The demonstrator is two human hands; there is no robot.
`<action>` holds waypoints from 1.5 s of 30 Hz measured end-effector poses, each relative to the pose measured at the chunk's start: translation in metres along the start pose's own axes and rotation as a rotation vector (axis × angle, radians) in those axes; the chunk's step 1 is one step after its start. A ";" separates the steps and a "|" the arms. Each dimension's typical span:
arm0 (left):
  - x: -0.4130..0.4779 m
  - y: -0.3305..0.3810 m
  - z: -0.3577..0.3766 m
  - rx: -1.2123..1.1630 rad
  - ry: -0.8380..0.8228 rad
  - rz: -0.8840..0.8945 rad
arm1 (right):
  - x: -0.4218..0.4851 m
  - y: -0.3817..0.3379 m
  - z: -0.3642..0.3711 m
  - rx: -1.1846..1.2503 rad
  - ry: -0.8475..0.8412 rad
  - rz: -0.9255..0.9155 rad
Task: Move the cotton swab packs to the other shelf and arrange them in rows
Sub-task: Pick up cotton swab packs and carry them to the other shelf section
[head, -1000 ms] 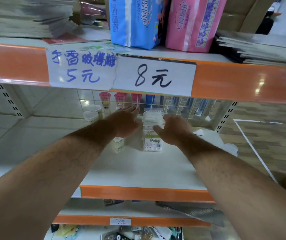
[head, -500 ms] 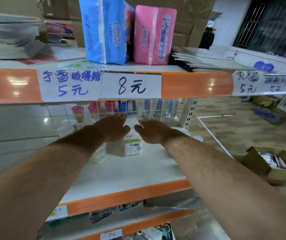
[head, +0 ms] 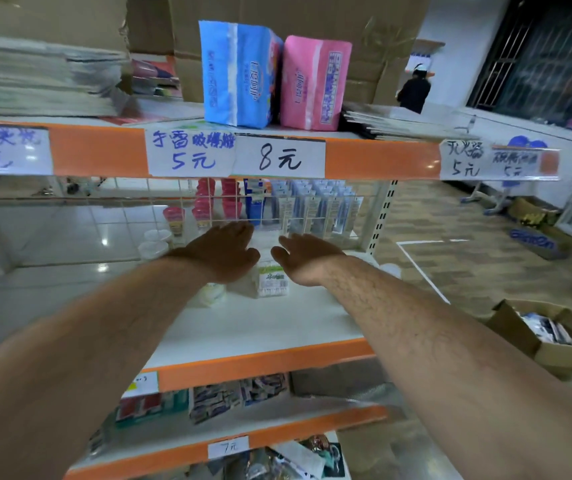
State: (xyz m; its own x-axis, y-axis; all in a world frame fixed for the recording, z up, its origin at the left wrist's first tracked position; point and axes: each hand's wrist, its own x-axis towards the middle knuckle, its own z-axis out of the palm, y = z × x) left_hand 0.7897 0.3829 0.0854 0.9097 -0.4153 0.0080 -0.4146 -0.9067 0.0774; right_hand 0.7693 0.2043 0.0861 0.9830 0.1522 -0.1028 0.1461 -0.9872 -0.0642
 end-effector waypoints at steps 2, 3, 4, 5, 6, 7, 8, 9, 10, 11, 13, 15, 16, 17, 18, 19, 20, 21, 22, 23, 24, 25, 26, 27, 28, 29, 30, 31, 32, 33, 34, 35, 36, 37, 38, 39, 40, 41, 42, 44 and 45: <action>-0.021 0.007 -0.006 0.001 -0.010 -0.059 | -0.013 -0.007 -0.002 -0.016 -0.022 -0.027; -0.032 0.011 -0.009 -0.001 -0.016 -0.089 | -0.019 -0.010 -0.003 -0.022 -0.028 -0.041; -0.043 0.014 -0.010 0.001 -0.018 -0.114 | -0.025 -0.013 -0.003 -0.027 -0.029 -0.053; -0.053 0.016 -0.011 0.003 -0.019 -0.136 | -0.030 -0.016 -0.004 -0.031 -0.031 -0.069; -0.064 0.017 -0.012 0.007 -0.021 -0.155 | -0.036 -0.021 -0.004 -0.033 -0.037 -0.088; -0.074 0.016 -0.011 0.014 -0.023 -0.173 | -0.041 -0.026 -0.003 -0.034 -0.047 -0.107; -0.085 0.014 -0.010 0.024 -0.026 -0.191 | -0.047 -0.032 -0.001 -0.030 -0.054 -0.125; -0.094 0.011 -0.008 0.033 -0.025 -0.207 | -0.053 -0.038 0.000 -0.013 -0.055 -0.140; -0.104 0.007 -0.007 0.037 -0.020 -0.224 | -0.059 -0.045 0.001 0.017 -0.050 -0.153; -0.114 0.003 -0.006 0.034 -0.019 -0.242 | -0.064 -0.053 0.003 0.050 -0.045 -0.165; -0.136 -0.003 -0.007 0.028 -0.040 -0.277 | -0.072 -0.069 0.005 0.087 -0.042 -0.193; -0.157 -0.009 -0.010 0.035 -0.048 -0.307 | -0.080 -0.086 0.006 0.079 -0.049 -0.240; -0.167 -0.013 -0.011 0.045 -0.039 -0.320 | -0.083 -0.095 0.005 0.067 -0.051 -0.265; -0.177 -0.019 -0.013 0.056 -0.028 -0.336 | -0.085 -0.105 0.005 0.059 -0.055 -0.285; -0.187 -0.026 -0.014 0.064 -0.018 -0.355 | -0.087 -0.115 0.004 0.057 -0.061 -0.306; -0.198 -0.034 -0.015 0.066 -0.013 -0.375 | -0.088 -0.126 0.004 0.057 -0.064 -0.327; -0.209 -0.042 -0.016 0.062 -0.012 -0.400 | -0.089 -0.139 0.003 0.053 -0.061 -0.355; -0.220 -0.051 -0.016 0.055 -0.017 -0.429 | -0.089 -0.152 0.002 0.043 -0.057 -0.384; -0.233 -0.060 -0.017 0.050 -0.021 -0.456 | -0.090 -0.167 0.001 0.029 -0.056 -0.414; -0.244 -0.071 -0.018 0.048 -0.020 -0.480 | -0.091 -0.182 0.001 0.018 -0.057 -0.447; -0.257 -0.082 -0.018 0.050 -0.010 -0.503 | -0.091 -0.199 0.000 0.011 -0.060 -0.482; -0.269 -0.093 -0.018 0.050 0.000 -0.529 | -0.091 -0.217 0.002 0.003 -0.065 -0.513; -0.283 -0.105 -0.018 0.049 0.007 -0.558 | -0.091 -0.236 0.004 -0.007 -0.073 -0.540; -0.298 -0.117 -0.018 0.044 0.008 -0.588 | -0.089 -0.256 0.007 -0.018 -0.080 -0.560; -0.314 -0.128 -0.019 0.032 0.004 -0.616 | -0.089 -0.276 0.009 -0.030 -0.081 -0.583; -0.331 -0.141 -0.019 0.019 -0.006 -0.644 | -0.089 -0.298 0.012 -0.037 -0.079 -0.615; -0.348 -0.153 -0.020 0.013 -0.013 -0.668 | -0.091 -0.319 0.014 -0.049 -0.071 -0.651; -0.365 -0.166 -0.019 0.013 -0.015 -0.692 | -0.095 -0.340 0.014 -0.062 -0.069 -0.684; -0.384 -0.180 -0.019 0.015 -0.008 -0.717 | -0.101 -0.362 0.015 -0.075 -0.075 -0.726; -0.403 -0.195 -0.019 0.017 -0.001 -0.744 | -0.108 -0.384 0.016 -0.085 -0.085 -0.766; -0.423 -0.209 -0.019 0.020 0.004 -0.769 | -0.115 -0.406 0.018 -0.097 -0.092 -0.802; -0.442 -0.223 -0.019 0.026 -0.001 -0.791 | -0.119 -0.429 0.021 -0.098 -0.095 -0.828; -0.461 -0.236 -0.019 0.035 -0.006 -0.808 | -0.122 -0.452 0.025 -0.092 -0.098 -0.841; -0.479 -0.250 -0.019 0.045 -0.004 -0.826 | -0.123 -0.476 0.029 -0.083 -0.099 -0.848; -0.496 -0.262 -0.020 0.048 0.003 -0.848 | -0.124 -0.499 0.034 -0.076 -0.095 -0.863; -0.513 -0.273 -0.020 0.039 0.010 -0.877 | -0.127 -0.522 0.039 -0.069 -0.093 -0.876; -0.529 -0.284 -0.021 0.028 0.014 -0.903 | -0.130 -0.543 0.043 -0.069 -0.092 -0.890; -0.544 -0.295 -0.021 0.018 0.018 -0.926 | -0.134 -0.562 0.046 -0.065 -0.091 -0.903; -0.558 -0.305 -0.022 0.010 0.020 -0.946 | -0.138 -0.581 0.048 -0.059 -0.084 -0.918; -0.582 -0.324 -0.024 -0.006 0.016 -0.980 | -0.143 -0.615 0.052 -0.056 -0.092 -0.957; -0.593 -0.334 -0.024 -0.008 0.013 -0.993 | -0.146 -0.630 0.052 -0.069 -0.104 -0.979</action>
State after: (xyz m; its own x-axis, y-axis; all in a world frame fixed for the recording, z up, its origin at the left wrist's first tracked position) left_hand 0.3898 0.9337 0.0786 0.8442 0.5334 -0.0532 0.5359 -0.8420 0.0617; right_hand 0.5282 0.8064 0.0898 0.4106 0.9036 -0.1221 0.8992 -0.4234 -0.1099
